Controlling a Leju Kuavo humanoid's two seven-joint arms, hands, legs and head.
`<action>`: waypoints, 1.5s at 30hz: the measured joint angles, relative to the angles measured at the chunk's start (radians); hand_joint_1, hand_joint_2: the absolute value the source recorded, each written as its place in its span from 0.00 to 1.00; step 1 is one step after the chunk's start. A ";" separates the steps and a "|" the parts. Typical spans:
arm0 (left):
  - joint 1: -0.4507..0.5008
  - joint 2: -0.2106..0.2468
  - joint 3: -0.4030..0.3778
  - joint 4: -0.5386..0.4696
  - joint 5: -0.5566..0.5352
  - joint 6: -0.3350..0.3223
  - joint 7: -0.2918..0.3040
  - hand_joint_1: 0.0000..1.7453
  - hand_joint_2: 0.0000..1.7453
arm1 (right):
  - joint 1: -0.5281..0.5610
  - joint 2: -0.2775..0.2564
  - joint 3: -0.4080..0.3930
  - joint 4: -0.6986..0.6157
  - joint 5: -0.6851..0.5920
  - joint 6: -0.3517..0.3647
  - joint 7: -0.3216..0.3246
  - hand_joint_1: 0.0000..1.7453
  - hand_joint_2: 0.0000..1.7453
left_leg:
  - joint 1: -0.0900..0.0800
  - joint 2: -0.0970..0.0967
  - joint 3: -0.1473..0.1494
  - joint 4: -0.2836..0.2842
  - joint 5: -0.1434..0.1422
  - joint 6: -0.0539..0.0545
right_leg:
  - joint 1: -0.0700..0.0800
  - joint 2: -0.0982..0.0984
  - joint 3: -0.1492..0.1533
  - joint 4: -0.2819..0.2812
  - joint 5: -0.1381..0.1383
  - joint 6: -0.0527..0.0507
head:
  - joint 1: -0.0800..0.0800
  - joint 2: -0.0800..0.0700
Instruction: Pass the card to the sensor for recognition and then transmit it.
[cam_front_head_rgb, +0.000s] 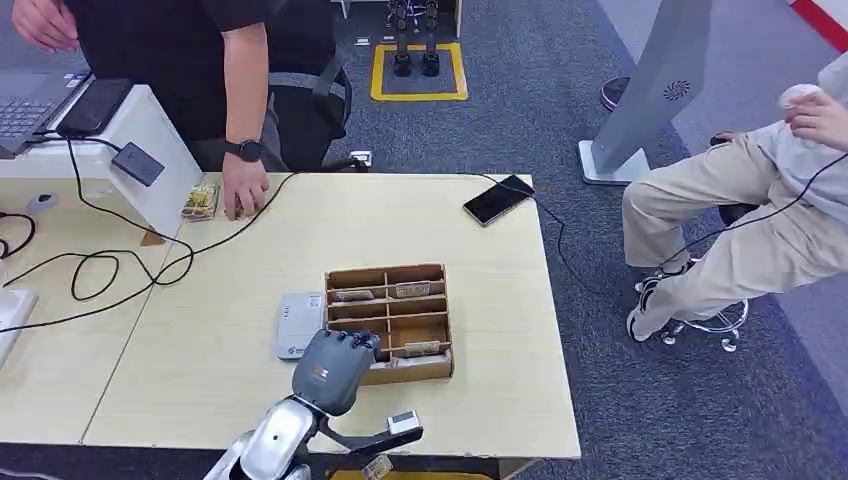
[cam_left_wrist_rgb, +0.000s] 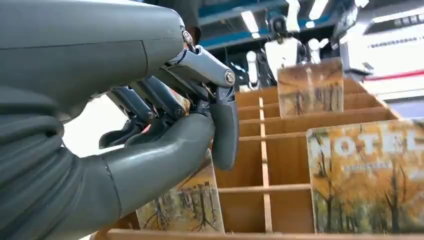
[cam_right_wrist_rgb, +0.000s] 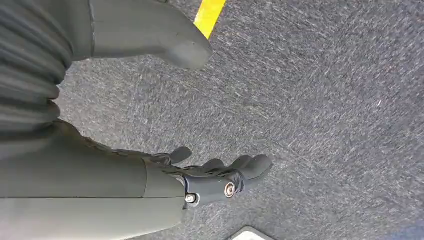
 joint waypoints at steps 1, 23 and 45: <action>0.005 -0.003 0.002 -0.002 -0.007 0.034 -0.002 1.00 1.00 | 0.000 0.000 0.004 0.000 -0.003 0.000 0.001 0.00 1.00 | 0.000 0.000 0.000 0.000 0.000 0.000 | 0.000 0.000 0.000 0.000 0.000 0.000 | 0.000 0.000; 0.091 -0.117 0.150 -0.188 0.298 0.375 -0.397 1.00 1.00 | 0.002 -0.009 0.070 0.015 -0.009 0.000 -0.004 0.00 1.00 | 0.000 0.000 0.000 0.000 0.000 0.000 | 0.000 0.000 0.000 0.000 0.000 0.000 | 0.000 0.000; 0.036 -0.164 0.318 -0.435 0.711 0.385 -0.576 0.00 1.00 | -0.007 -0.009 -0.008 0.020 0.081 0.000 -0.035 0.00 1.00 | 0.000 0.000 0.000 0.000 0.000 0.000 | 0.000 0.000 0.000 0.000 0.000 0.000 | 0.000 0.000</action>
